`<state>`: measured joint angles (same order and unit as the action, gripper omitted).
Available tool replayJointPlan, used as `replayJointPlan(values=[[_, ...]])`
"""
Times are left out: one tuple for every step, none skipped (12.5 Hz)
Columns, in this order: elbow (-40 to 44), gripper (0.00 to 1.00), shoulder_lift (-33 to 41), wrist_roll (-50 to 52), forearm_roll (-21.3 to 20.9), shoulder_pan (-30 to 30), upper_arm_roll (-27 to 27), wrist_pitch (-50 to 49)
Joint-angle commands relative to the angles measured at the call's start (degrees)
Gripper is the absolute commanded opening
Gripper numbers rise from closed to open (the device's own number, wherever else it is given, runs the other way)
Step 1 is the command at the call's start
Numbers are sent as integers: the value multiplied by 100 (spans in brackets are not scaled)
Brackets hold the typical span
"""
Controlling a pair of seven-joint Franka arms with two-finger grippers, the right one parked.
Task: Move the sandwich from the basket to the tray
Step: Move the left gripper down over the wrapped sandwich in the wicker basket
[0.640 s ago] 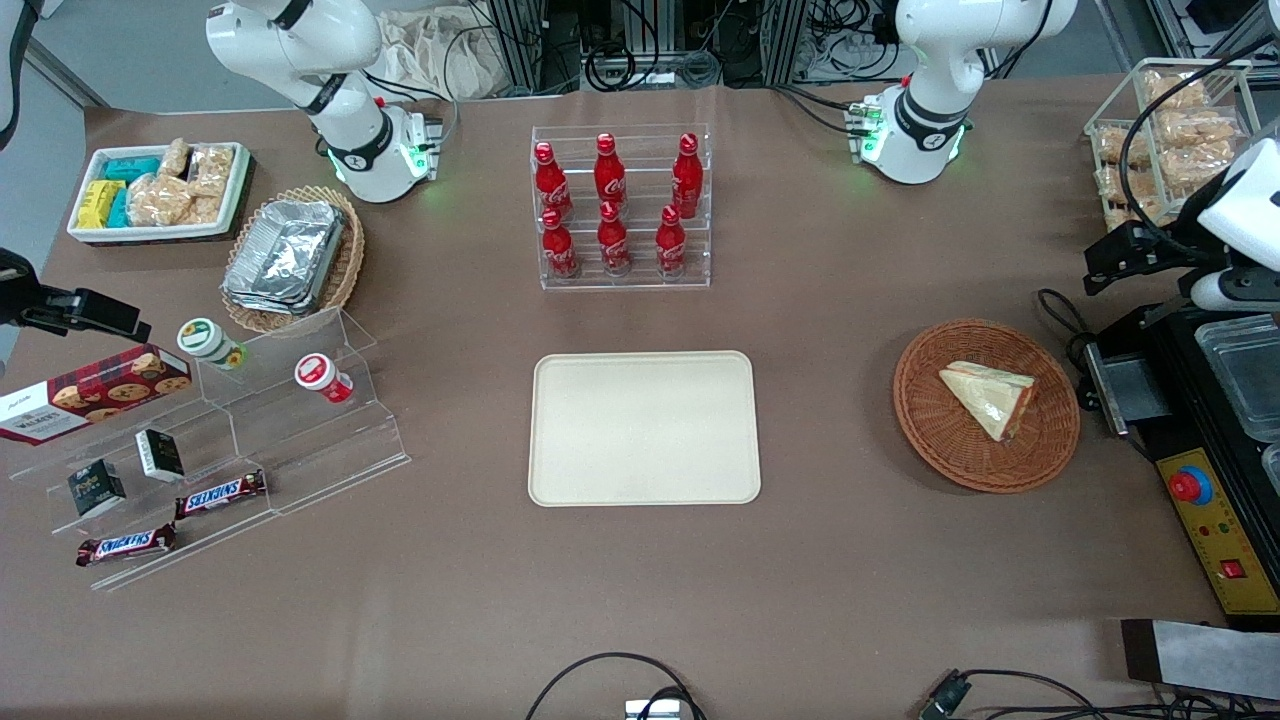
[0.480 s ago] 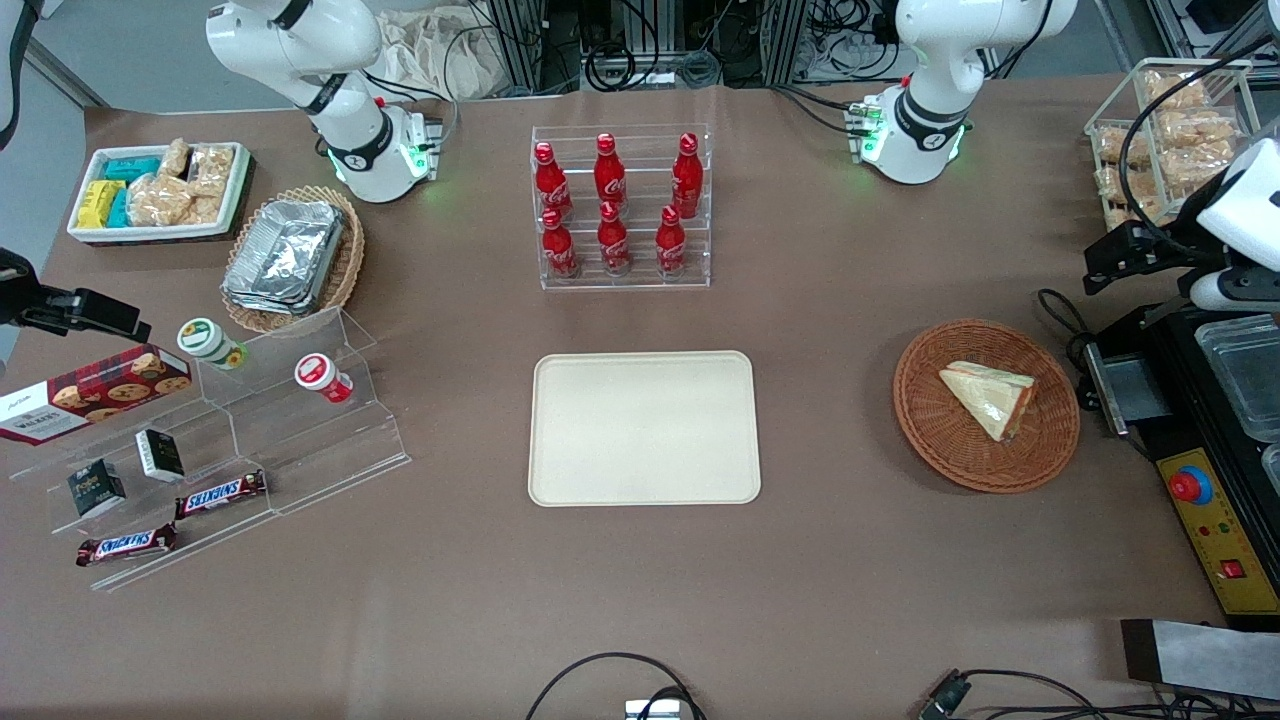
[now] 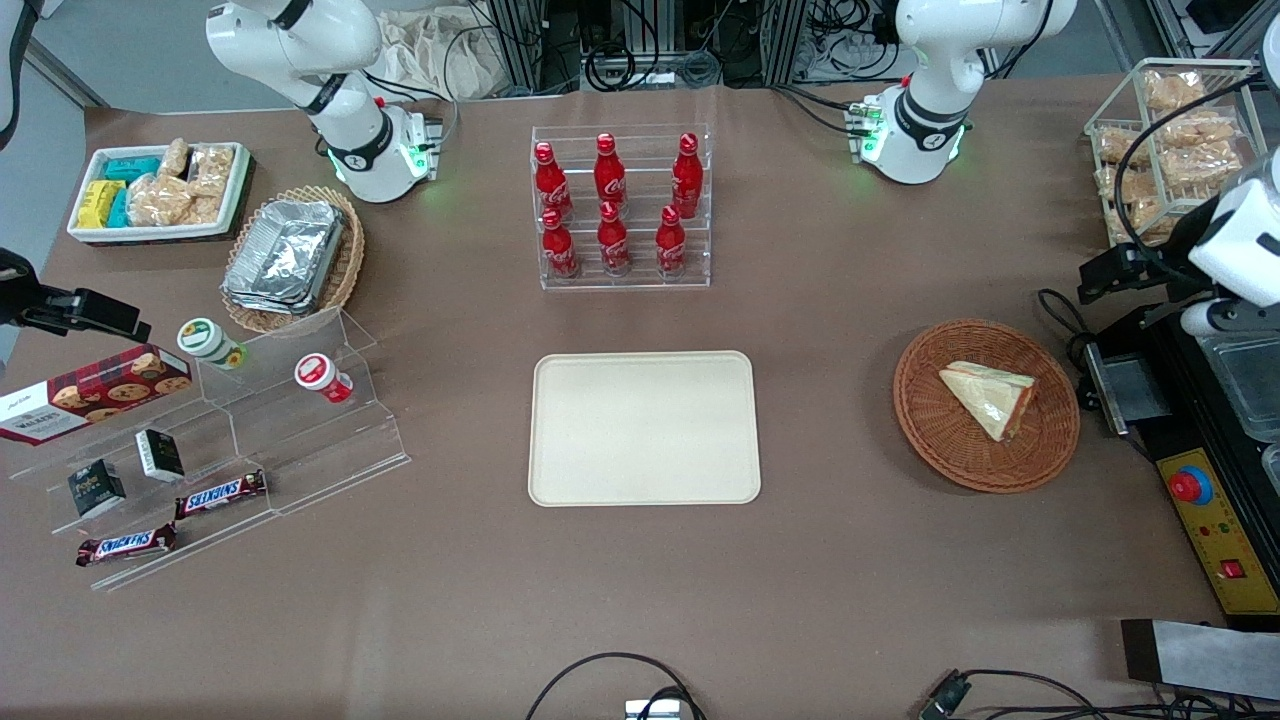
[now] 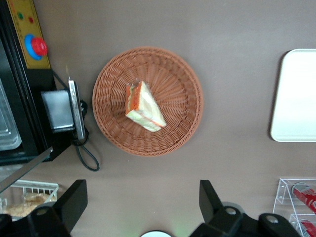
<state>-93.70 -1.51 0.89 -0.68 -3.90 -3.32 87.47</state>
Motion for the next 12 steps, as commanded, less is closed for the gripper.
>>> replayJointPlan(values=[[-498,100,-33,218,-55,-189,51,198],[-849,100,28,402,32,-381,60,487],[-1157,100,63,638,59,-488,69,768],[-1421,100,90,884,77,-558,69,1058],[-1658,100,99,1226,86,-585,69,1418],[-1861,100,81,1639,86,-594,69,1778],[-2046,100,29,1982,155,-594,69,2095],[-2274,100,20,2247,243,-577,60,2464],[-2511,100,28,2432,253,-568,60,2833],[-2705,100,20,2564,270,-568,51,3167],[-2898,100,-6,2635,279,-568,51,3501],[-3074,100,-50,2653,279,-559,51,3809]])
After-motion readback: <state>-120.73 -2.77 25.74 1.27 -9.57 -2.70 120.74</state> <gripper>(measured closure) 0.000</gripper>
